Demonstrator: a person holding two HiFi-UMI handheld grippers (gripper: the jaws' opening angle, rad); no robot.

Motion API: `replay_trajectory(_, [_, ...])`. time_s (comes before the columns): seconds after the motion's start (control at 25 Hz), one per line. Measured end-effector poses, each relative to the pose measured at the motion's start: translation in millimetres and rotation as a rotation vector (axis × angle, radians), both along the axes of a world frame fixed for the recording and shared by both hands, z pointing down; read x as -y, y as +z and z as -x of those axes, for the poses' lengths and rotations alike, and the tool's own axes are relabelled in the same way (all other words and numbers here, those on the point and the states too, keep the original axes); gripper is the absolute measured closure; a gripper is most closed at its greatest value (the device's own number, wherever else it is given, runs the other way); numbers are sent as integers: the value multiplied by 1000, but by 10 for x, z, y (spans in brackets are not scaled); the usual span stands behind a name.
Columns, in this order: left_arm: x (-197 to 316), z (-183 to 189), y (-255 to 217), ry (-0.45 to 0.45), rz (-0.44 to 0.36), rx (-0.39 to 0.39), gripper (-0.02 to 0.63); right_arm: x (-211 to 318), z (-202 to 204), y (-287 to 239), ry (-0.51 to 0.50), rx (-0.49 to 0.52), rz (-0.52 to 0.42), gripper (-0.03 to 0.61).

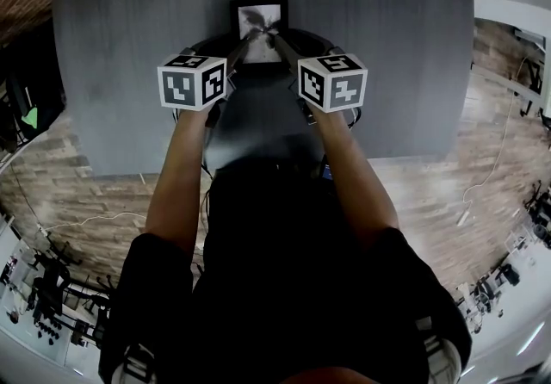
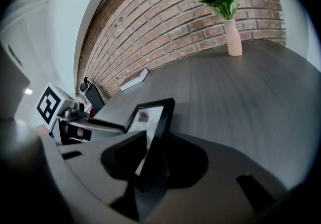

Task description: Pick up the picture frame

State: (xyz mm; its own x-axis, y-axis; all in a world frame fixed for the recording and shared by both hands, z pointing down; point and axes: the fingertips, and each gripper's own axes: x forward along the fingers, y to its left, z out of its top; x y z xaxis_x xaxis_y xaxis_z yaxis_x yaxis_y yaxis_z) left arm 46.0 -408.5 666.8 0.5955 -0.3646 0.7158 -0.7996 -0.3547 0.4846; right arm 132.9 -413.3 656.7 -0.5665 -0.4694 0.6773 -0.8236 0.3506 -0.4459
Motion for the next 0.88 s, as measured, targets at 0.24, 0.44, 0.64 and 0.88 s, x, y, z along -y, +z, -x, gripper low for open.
replay_trajectory(0.24, [28, -178, -571, -52, -122, -3, 491, 72, -180, -576, -19, 15, -123, 465])
replay_trajectory(0.44, [27, -366, -1224, -88, -269, -8, 494, 55, -404, -1192, -23, 41, -268, 477])
replay_trajectory(0.64, [37, -530, -1929, -125, -426, 23, 495, 5, -593, -1820, -45, 88, -403, 488])
replay_trajectory(0.88, [-57, -676, -2736, -150, -611, 60, 508, -74, -763, -2619, -49, 149, -571, 492])
